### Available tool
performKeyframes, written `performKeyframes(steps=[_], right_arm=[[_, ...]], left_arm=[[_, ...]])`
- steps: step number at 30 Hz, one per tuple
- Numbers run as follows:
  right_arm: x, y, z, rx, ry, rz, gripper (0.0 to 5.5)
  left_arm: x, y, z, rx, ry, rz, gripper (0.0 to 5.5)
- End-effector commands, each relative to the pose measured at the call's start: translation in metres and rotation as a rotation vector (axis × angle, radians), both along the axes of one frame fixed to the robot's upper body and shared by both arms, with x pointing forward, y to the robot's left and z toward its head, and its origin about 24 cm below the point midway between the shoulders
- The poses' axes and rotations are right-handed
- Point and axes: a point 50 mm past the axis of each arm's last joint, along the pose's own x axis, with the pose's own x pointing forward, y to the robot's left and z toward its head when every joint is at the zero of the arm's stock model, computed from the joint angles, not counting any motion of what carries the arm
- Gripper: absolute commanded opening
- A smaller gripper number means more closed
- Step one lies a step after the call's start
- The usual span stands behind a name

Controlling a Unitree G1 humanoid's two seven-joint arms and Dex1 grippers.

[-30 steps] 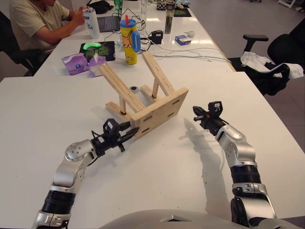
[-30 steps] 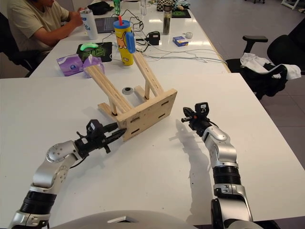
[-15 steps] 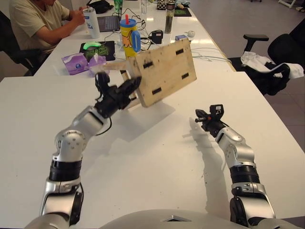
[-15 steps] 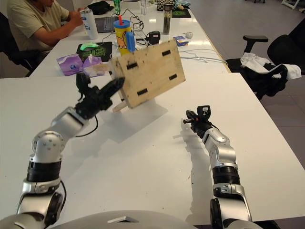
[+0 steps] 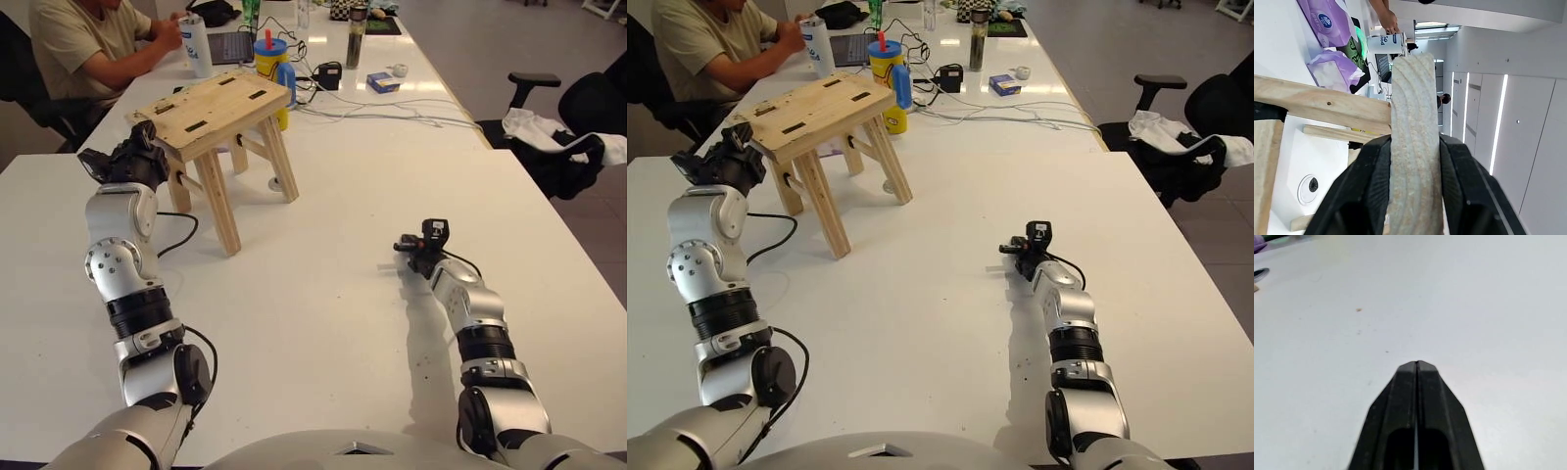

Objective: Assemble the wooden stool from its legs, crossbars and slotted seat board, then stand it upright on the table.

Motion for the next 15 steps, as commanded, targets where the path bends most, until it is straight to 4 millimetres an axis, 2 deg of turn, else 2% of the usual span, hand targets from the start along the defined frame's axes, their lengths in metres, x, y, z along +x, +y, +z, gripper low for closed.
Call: performKeyframes(steps=[1,9,12,15], right_arm=[[0.000,0.001,-0.001,-0.015,0.017,0.021,0.00],[-0.007,0.001,-0.008,-0.011,0.046,0.050,0.00],[-0.010,-0.002,-0.010,-0.012,0.053,0.050,0.00],[-0.011,0.001,-0.011,-0.015,0.058,0.075,0.00]], left_arm=[[-0.009,-0.014,-0.023,0.070,0.060,-0.049,1.67],[-0.032,-0.002,-0.012,0.066,-0.121,0.051,2.91],[-0.047,0.004,-0.018,0.130,-0.159,0.086,3.34],[-0.074,-0.005,-0.036,0.318,-0.151,0.018,3.34]])
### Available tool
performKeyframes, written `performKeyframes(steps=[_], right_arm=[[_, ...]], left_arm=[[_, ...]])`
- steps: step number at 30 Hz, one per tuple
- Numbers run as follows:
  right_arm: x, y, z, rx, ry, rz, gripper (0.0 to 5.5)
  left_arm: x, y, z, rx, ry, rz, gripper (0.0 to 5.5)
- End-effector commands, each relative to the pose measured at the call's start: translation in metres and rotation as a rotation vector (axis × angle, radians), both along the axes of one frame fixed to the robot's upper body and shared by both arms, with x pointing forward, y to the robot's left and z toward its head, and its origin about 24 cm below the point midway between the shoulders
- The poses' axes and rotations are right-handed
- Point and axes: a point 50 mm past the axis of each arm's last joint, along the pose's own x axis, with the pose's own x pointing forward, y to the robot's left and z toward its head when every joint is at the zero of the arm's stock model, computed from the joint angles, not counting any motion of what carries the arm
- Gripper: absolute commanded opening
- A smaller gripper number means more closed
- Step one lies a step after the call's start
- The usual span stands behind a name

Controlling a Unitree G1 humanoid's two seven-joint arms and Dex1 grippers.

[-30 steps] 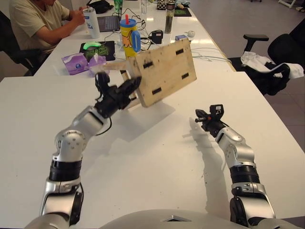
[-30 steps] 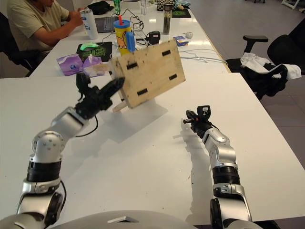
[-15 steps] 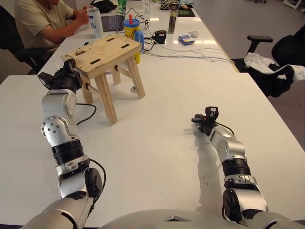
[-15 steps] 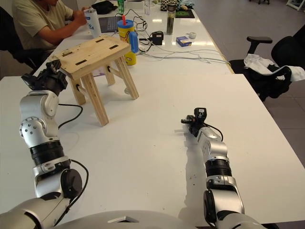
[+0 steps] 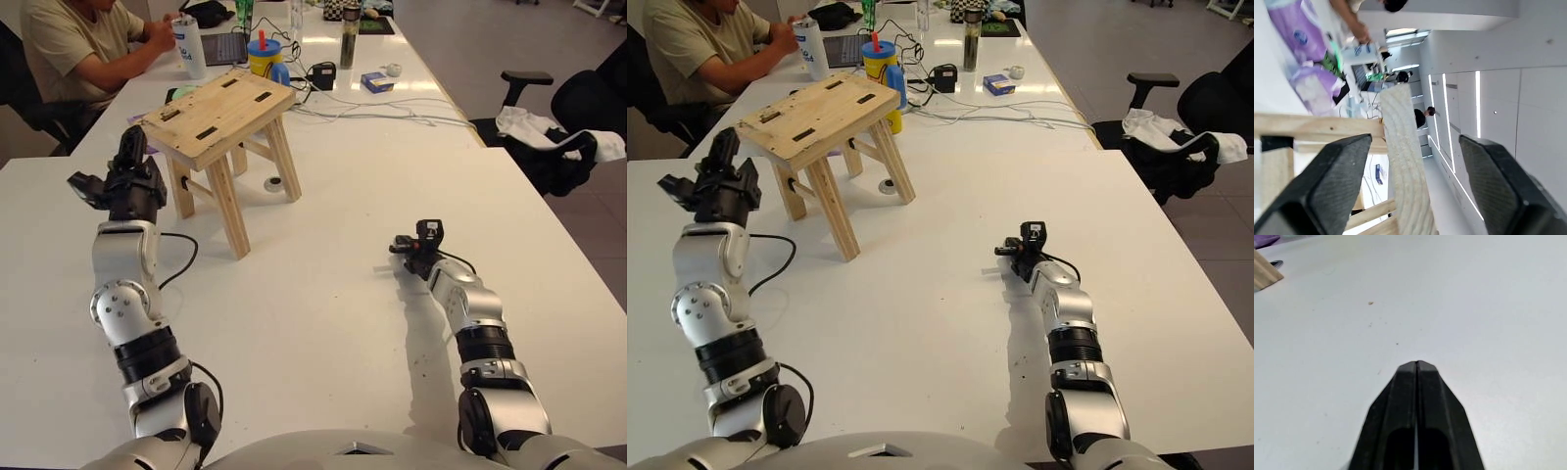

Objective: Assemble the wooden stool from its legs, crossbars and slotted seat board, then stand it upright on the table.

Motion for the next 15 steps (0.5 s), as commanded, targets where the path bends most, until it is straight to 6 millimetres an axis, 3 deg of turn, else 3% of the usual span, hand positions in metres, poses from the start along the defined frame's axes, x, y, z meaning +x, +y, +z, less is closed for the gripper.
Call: performKeyframes(steps=[1,5,7,12,15], right_arm=[[-0.008,0.001,-0.010,-0.023,0.051,0.031,0.00],[-0.008,0.002,-0.009,-0.054,0.048,0.066,0.00],[-0.006,0.005,-0.007,-0.061,0.026,0.084,0.00],[0.003,0.015,0.001,-0.036,-0.012,0.123,0.00],[0.008,0.023,0.004,-0.036,-0.026,0.166,0.00]], left_arm=[[-0.039,-0.017,-0.031,0.324,0.052,-0.104,3.34],[-0.075,-0.065,-0.076,0.869,0.026,-0.509,3.34],[-0.078,-0.084,-0.086,1.058,-0.081,-0.665,3.34],[-0.029,-0.099,-0.091,1.288,-0.262,-0.821,3.34],[0.018,-0.073,-0.108,1.554,-0.141,-0.822,3.34]])
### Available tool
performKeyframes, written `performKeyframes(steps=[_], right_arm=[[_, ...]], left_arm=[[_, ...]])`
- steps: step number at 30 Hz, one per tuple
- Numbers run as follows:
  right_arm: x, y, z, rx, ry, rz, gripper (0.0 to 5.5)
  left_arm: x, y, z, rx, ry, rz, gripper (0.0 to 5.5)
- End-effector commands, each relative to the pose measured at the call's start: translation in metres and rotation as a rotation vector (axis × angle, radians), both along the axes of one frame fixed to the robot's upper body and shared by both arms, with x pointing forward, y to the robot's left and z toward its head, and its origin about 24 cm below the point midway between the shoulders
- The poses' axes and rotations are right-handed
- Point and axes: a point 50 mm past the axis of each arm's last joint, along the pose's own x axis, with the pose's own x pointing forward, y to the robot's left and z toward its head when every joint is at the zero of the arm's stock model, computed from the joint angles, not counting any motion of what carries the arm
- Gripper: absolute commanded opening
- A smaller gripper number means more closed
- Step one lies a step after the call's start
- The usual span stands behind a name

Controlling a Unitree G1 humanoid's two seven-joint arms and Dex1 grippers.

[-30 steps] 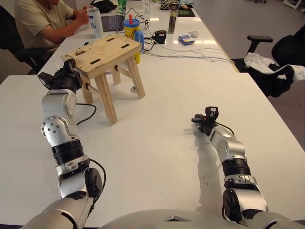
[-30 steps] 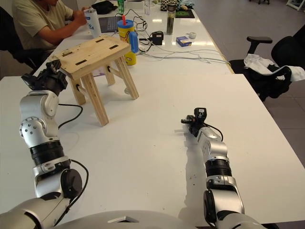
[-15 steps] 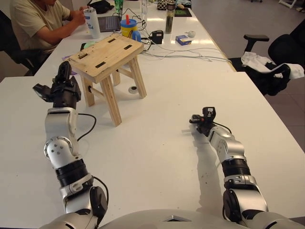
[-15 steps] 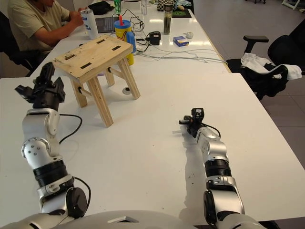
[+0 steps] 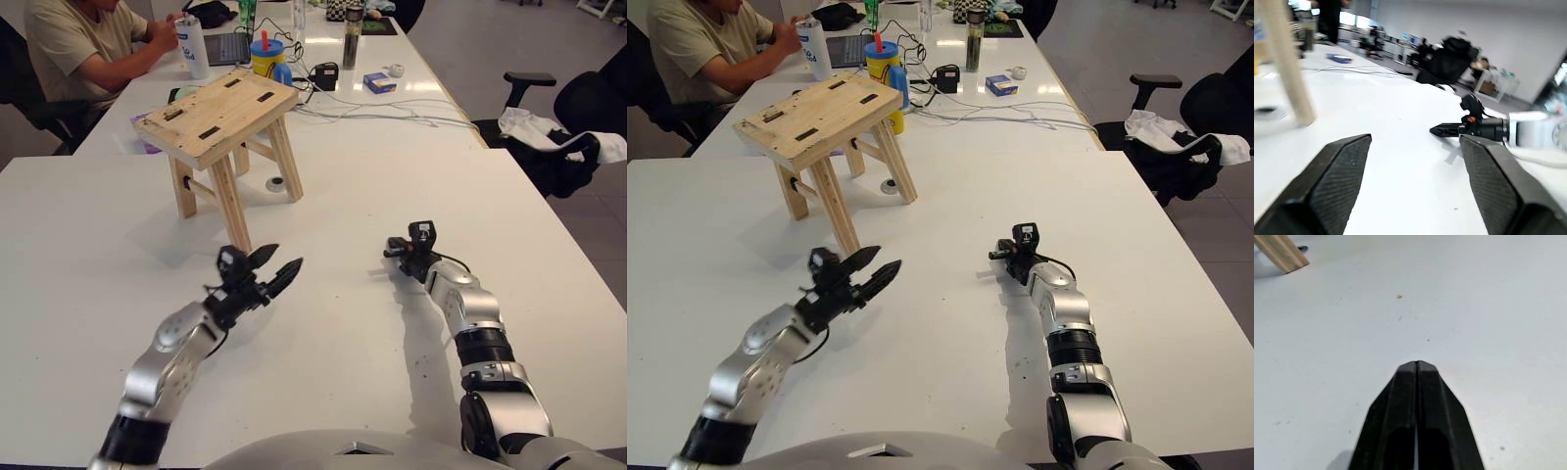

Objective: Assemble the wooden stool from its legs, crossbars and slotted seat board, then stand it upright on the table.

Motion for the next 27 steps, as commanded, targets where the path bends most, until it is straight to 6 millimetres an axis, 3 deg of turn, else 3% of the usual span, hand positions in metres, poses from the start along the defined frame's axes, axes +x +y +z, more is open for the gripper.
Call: performKeyframes(steps=[1,4,6,8,10,13,17,23,27], right_arm=[[0.009,0.014,0.006,-0.002,-0.019,0.071,0.00],[0.011,0.021,0.006,0.002,-0.023,0.099,0.00],[0.010,0.026,0.005,-0.001,-0.020,0.120,0.00],[0.009,0.030,0.004,-0.005,-0.019,0.141,0.00],[0.007,0.031,0.003,-0.005,-0.017,0.144,0.00],[0.007,0.033,0.003,-0.011,-0.017,0.155,0.00],[0.010,0.032,0.007,-0.020,-0.034,0.155,0.00],[0.018,0.022,0.019,-0.024,-0.101,0.128,0.00],[0.033,0.015,0.040,-0.022,-0.203,-0.035,0.00]], left_arm=[[0.069,0.046,-0.018,0.428,-0.050,0.097,3.34],[0.110,0.116,0.001,0.787,-0.100,0.442,3.34],[0.114,0.158,0.017,1.100,-0.133,0.595,3.34],[0.109,0.199,0.042,1.289,-0.170,0.781,3.34],[0.107,0.215,0.057,1.347,-0.197,0.883,3.34],[0.113,0.207,0.055,1.322,-0.216,0.882,3.34],[0.115,0.186,0.027,1.285,-0.206,0.818,3.34],[0.103,0.158,0.001,0.894,-0.254,0.900,3.34],[0.089,0.127,0.006,0.533,-0.337,0.973,3.34]])
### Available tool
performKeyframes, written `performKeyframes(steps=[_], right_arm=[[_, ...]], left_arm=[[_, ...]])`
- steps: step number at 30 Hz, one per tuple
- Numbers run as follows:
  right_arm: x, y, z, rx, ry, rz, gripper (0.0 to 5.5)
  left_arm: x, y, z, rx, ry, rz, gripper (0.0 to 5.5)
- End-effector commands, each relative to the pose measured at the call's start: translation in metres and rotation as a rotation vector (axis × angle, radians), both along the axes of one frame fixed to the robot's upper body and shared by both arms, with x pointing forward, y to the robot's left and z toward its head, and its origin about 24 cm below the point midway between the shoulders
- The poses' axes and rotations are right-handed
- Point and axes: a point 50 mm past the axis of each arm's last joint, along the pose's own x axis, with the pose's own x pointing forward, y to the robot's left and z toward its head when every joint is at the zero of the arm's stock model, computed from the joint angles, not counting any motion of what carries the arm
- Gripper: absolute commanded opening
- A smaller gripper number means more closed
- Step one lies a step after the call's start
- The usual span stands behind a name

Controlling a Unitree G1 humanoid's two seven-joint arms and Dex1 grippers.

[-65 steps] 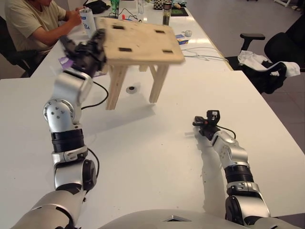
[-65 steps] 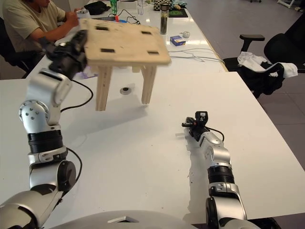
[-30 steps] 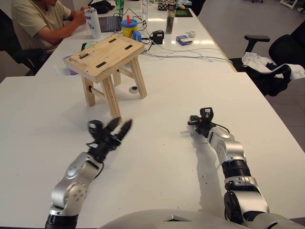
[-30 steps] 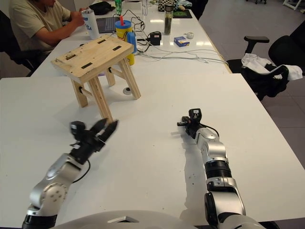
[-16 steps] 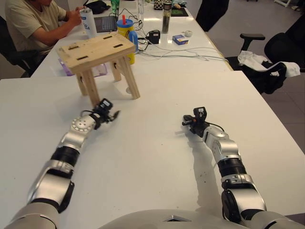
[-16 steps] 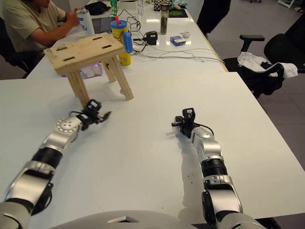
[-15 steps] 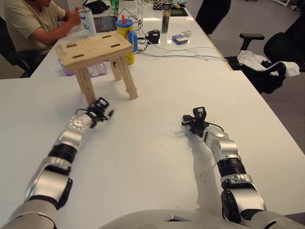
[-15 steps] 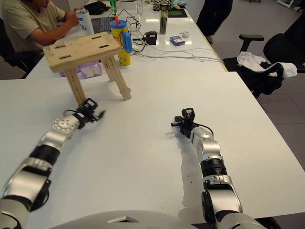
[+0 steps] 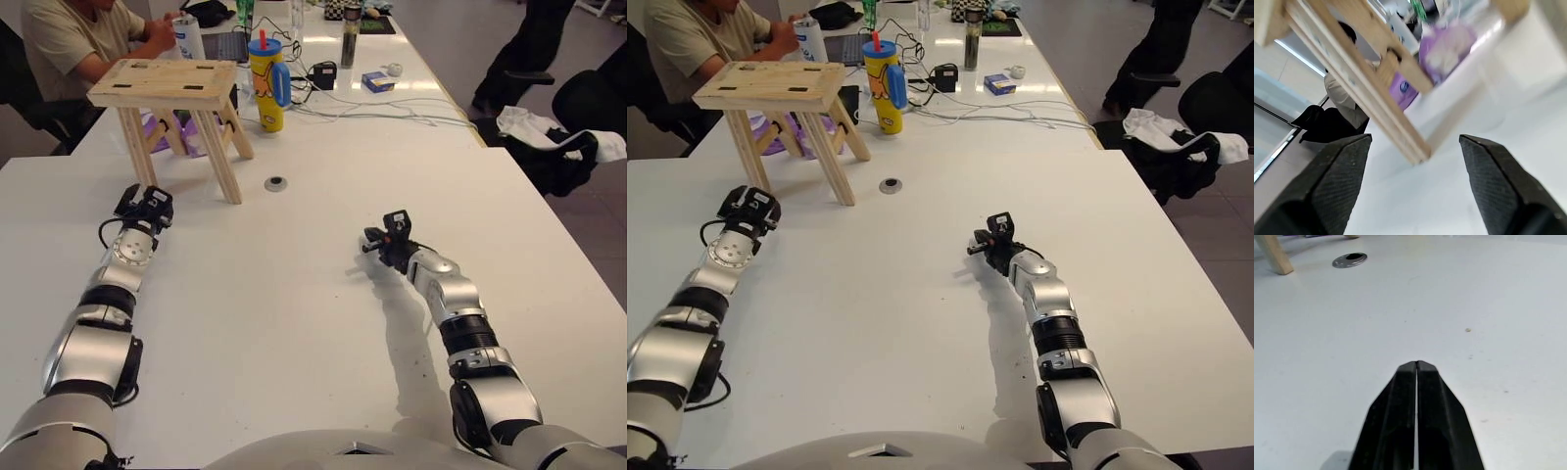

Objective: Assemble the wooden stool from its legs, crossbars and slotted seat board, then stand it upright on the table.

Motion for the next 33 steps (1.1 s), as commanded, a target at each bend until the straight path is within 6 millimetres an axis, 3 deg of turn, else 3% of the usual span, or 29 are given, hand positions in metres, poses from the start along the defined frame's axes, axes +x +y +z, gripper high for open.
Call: performKeyframes(steps=[1,4,9,13,18,25,33], right_arm=[[0.020,-0.005,0.031,0.010,-0.134,-0.166,0.00],[0.020,0.003,0.051,0.047,-0.282,-0.089,0.00],[0.019,0.023,0.058,0.115,-0.321,-0.027,0.00],[0.023,0.039,0.065,0.169,-0.346,0.004,0.00],[0.026,0.041,0.075,0.227,-0.386,-0.023,0.00],[0.026,0.042,0.070,0.230,-0.404,-0.075,0.00],[0.020,0.044,0.057,0.249,-0.398,-0.155,0.00]], left_arm=[[-0.012,-0.032,0.010,-0.305,-0.217,-0.031,3.34],[-0.012,-0.059,0.022,-0.517,-0.296,-0.063,3.34],[-0.008,-0.101,0.029,-0.588,-0.297,-0.119,3.34],[-0.006,-0.119,0.029,-0.622,-0.311,-0.112,3.34],[0.003,-0.142,0.037,-0.662,-0.294,-0.213,3.34],[0.017,-0.140,0.040,-0.678,-0.258,-0.244,3.34],[0.030,-0.122,0.045,-0.658,-0.232,-0.223,3.34]])
